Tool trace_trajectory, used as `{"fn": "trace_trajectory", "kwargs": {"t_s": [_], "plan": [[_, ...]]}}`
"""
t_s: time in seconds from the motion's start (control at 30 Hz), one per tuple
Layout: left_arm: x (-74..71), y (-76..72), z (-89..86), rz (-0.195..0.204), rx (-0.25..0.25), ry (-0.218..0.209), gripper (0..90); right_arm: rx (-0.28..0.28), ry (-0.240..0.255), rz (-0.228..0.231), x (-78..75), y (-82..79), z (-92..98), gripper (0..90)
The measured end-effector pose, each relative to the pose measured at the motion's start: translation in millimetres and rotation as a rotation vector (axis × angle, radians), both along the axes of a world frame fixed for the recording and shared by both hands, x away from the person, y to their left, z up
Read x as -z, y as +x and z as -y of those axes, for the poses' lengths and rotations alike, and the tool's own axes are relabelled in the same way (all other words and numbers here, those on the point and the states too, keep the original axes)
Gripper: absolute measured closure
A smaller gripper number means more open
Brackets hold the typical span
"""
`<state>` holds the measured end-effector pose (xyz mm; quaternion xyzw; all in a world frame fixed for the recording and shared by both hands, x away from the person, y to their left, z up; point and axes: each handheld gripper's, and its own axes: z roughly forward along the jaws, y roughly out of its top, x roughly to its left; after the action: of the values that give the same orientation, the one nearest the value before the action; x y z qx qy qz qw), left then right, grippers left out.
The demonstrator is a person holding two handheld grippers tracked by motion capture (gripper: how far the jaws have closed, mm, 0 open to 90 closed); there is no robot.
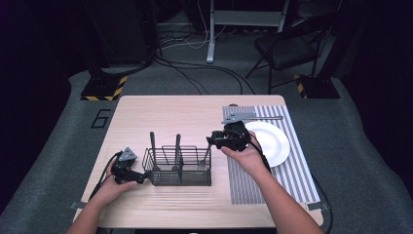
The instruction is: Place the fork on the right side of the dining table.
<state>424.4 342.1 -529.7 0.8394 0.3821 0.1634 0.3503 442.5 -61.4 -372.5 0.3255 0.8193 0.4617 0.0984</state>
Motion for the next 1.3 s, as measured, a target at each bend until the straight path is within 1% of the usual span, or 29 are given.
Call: {"fn": "trace_trajectory", "kwargs": {"t_s": [0.1, 0.23, 0.27, 0.4, 0.53, 0.57, 0.63, 0.7, 0.73, 0.77, 0.8, 0.83, 0.87, 0.97, 1.03, 1.1, 1.17, 1.3], "plan": [[0.0, 0.0, 0.0, 0.0, -0.001, 0.0, 0.2, 0.001, 0.0, 0.003, -3.3, 0.0, -1.1, 64.2], [0.1, -0.1, 0.1, -0.001, -0.001, -0.002, 0.2, -0.004, -0.001, 0.018, -8.5, 0.9, -1.4, 68.3], [0.1, -0.1, 0.1, -0.001, -0.001, -0.002, 0.2, -0.004, -0.001, 0.018, -8.5, 0.9, -1.4, 68.3], [0.0, 0.0, -0.1, 0.0, 0.001, 0.001, 0.2, -0.013, 0.003, 0.013, -11.3, 0.8, -2.5, 73.6], [0.0, 0.0, 0.0, 0.0, 0.0, 0.0, 0.2, -0.035, 0.022, 0.013, -12.5, 0.4, -3.2, 79.9], [0.1, 0.0, 0.1, -0.001, 0.0, -0.001, 0.2, -0.035, 0.022, 0.013, -12.5, 0.4, -3.2, 79.9], [0.0, 0.0, 0.0, 0.0, 0.0, 0.0, 0.2, -0.051, 0.031, 0.013, -15.0, -2.1, -5.2, 82.8], [0.0, 0.0, 0.0, 0.0, 0.0, 0.001, 0.2, -0.069, 0.031, 0.012, -17.2, -3.9, -7.7, 84.0], [0.0, 0.0, 0.0, 0.0, 0.0, 0.001, 0.2, -0.069, 0.031, 0.012, -17.2, -3.9, -7.7, 84.0], [0.0, 0.0, 0.0, 0.0, 0.0, 0.0, 0.2, -0.085, 0.025, 0.014, -19.8, -6.5, -11.3, 85.2], [0.0, 0.0, 0.0, 0.0, 0.0, 0.0, 0.2, -0.085, 0.025, 0.014, -19.8, -6.5, -11.3, 85.2], [0.1, -0.1, 0.1, -0.001, -0.001, -0.002, 0.2, -0.103, 0.022, 0.017, -22.0, -8.9, -15.5, 85.9], [0.1, -0.1, 0.1, -0.001, -0.001, -0.002, 0.2, -0.103, 0.022, 0.017, -22.0, -8.9, -15.5, 85.9], [0.1, -0.1, 0.2, -0.001, -0.001, -0.002, 0.2, -0.135, 0.014, 0.014, -26.3, -12.4, -23.9, 86.7], [0.1, -0.1, 0.2, -0.001, -0.001, -0.002, 0.2, -0.138, 0.008, 0.013, -27.4, -13.1, -25.4, 86.7], [0.1, -0.1, 0.1, -0.001, -0.001, -0.002, 0.2, -0.141, -0.003, 0.022, -31.0, -13.4, -28.3, 86.7], [0.0, -0.1, 0.1, 0.0, -0.001, 0.0, 0.2, -0.144, -0.002, 0.031, -34.1, -13.2, -29.3, 86.7], [0.0, 0.0, 0.1, 0.0, 0.0, 0.0, 0.2, -0.145, 0.003, 0.034, -40.2, -13.5, -31.1, 86.7]]}}
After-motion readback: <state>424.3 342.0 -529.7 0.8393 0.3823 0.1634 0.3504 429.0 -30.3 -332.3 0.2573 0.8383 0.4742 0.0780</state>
